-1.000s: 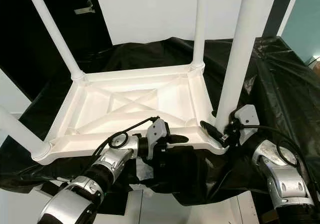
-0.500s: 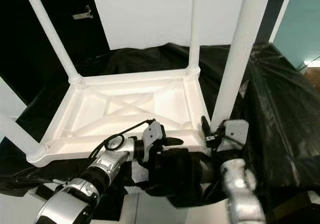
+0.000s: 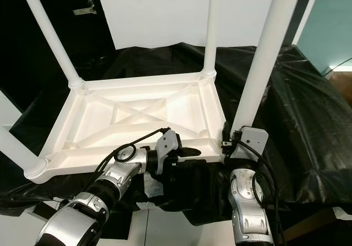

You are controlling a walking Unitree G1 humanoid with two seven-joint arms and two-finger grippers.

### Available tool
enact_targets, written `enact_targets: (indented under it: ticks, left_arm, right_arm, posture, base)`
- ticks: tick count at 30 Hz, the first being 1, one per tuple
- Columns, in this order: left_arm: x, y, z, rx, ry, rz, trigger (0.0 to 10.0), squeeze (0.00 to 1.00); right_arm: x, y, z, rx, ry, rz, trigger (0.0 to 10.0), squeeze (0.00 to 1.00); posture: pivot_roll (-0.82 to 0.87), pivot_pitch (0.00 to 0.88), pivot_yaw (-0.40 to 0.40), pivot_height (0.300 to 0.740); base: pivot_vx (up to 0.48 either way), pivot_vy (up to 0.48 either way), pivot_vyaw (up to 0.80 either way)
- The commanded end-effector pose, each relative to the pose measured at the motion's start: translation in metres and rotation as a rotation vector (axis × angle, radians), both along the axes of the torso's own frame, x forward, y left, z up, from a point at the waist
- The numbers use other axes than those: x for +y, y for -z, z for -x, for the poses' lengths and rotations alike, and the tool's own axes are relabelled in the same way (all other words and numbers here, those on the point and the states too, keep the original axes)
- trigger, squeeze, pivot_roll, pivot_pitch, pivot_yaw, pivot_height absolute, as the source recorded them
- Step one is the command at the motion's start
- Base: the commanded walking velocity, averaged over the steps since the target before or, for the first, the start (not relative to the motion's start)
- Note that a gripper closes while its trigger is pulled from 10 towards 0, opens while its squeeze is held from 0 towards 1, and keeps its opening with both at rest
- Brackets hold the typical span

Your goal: Building children table

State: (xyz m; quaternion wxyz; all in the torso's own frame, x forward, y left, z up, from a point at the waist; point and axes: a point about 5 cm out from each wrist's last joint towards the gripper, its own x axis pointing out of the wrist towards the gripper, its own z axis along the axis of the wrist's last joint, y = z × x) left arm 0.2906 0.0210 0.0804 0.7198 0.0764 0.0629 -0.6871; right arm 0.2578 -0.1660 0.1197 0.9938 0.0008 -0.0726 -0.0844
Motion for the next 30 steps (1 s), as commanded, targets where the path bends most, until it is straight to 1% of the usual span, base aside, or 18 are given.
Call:
enact_targets:
  ticks: [1,2,3,4,5,6,7,8,10,11,15,16,18,20,21,22,25,30]
  left_arm:
    - [0.004,0.034,0.024,0.134,0.093,-0.127,10.0,0.00]
    - [0.004,0.034,0.024,0.134,0.093,-0.127,10.0,0.00]
    - [0.004,0.035,0.024,0.138,0.091,-0.127,10.0,0.00]
    - [0.004,0.035,0.024,0.138,0.091,-0.127,10.0,0.00]
    - [0.005,0.036,0.025,0.140,0.090,-0.128,10.0,0.00]
    - [0.005,0.037,0.025,0.141,0.090,-0.129,10.0,0.00]
    - [0.004,0.037,0.025,0.141,0.091,-0.130,10.0,0.00]
    - [0.004,0.037,0.025,0.141,0.091,-0.130,10.0,0.00]
    - [0.004,0.037,0.025,0.139,0.091,-0.129,10.0,0.00]
    - [0.004,0.037,0.025,0.139,0.091,-0.129,10.0,0.00]
    - [0.003,0.036,0.025,0.138,0.094,-0.128,10.0,0.00]
    - [0.003,0.036,0.025,0.138,0.094,-0.128,10.0,0.00]
    - [0.003,0.037,0.025,0.139,0.096,-0.130,10.0,0.00]
    - [0.004,0.036,0.025,0.136,0.097,-0.132,10.0,0.00]
    - [0.004,0.036,0.025,0.136,0.097,-0.132,10.0,0.00]
    - [0.004,0.036,0.024,0.135,0.097,-0.133,10.0,0.00]
    - [0.005,0.035,0.024,0.133,0.096,-0.133,10.0,0.00]
    - [0.005,0.036,0.024,0.135,0.095,-0.132,10.0,0.00]
  right_arm:
    - [0.005,0.009,-0.005,0.054,-0.059,-0.003,10.0,1.00]
    - [0.005,0.009,-0.005,0.054,-0.059,-0.003,10.0,1.00]
    - [0.013,0.005,-0.007,0.038,-0.193,0.032,10.0,1.00]
    - [0.013,0.005,-0.007,0.038,-0.193,0.032,10.0,1.00]
    - [0.019,0.001,-0.007,0.025,-0.326,0.072,10.0,0.34]
    - [0.020,-0.002,-0.006,0.021,-0.450,0.123,10.0,0.00]
    - [0.019,-0.004,-0.005,0.022,-0.522,0.154,10.0,0.00]
    - [0.019,-0.004,-0.005,0.022,-0.522,0.154,10.0,0.00]
    - [0.010,-0.008,-0.004,0.033,-0.607,0.191,10.0,0.00]
    - [0.010,-0.008,-0.004,0.033,-0.607,0.191,10.0,0.00]
    - [-0.019,-0.016,-0.006,0.096,-0.684,0.230,10.0,0.00]
    - [-0.019,-0.016,-0.006,0.096,-0.684,0.230,10.0,0.00]
    - [-0.028,-0.017,-0.006,0.125,-0.706,0.249,10.0,0.00]
    - [-0.035,-0.017,-0.007,0.151,-0.732,0.285,7.5,0.00]
    - [-0.035,-0.017,-0.007,0.151,-0.732,0.285,7.5,0.00]
    - [-0.037,-0.017,-0.006,0.161,-0.751,0.302,0.2,0.00]
    - [-0.041,-0.013,-0.003,0.221,-0.833,0.355,0.0,0.00]
    - [-0.044,-0.008,-0.002,0.272,-0.863,0.392,0.0,0.00]
  posture:
    - [-0.15,0.000,0.074,0.740]
    - [-0.15,0.000,0.074,0.740]
    - [-0.15,0.000,0.073,0.740]
    - [-0.15,0.000,0.073,0.740]
    - [-0.16,0.000,0.071,0.740]
    - [-0.16,0.000,0.069,0.740]
    - [-0.16,0.000,0.069,0.740]
    - [-0.16,0.000,0.069,0.740]
    - [-0.16,0.000,0.067,0.740]
    - [-0.16,0.000,0.067,0.740]
    - [-0.17,0.000,0.068,0.740]
    - [-0.17,0.000,0.068,0.740]
    - [-0.17,0.000,0.068,0.740]
    - [-0.16,0.000,0.068,0.740]
    - [-0.16,0.000,0.068,0.740]
    - [-0.16,0.000,0.068,0.740]
    - [-0.16,0.000,0.071,0.740]
    - [-0.16,0.000,0.072,0.740]
  base:
    - [0.000,0.000,0.00]
    - [0.000,0.000,0.00]
    - [0.000,0.000,0.00]
    - [0.000,0.000,0.00]
    - [0.000,0.000,0.00]
    - [0.000,0.000,0.00]
    - [0.000,0.000,0.00]
    - [0.000,0.000,0.00]
    - [0.000,0.000,0.00]
    - [0.000,0.000,0.00]
    - [0.000,0.000,0.00]
    - [0.000,0.000,0.00]
    - [0.000,0.000,0.00]
    - [0.000,0.000,0.00]
    - [0.000,0.000,0.00]
    - [0.000,0.000,0.00]
    - [0.000,0.000,0.00]
    - [0.000,0.000,0.00]
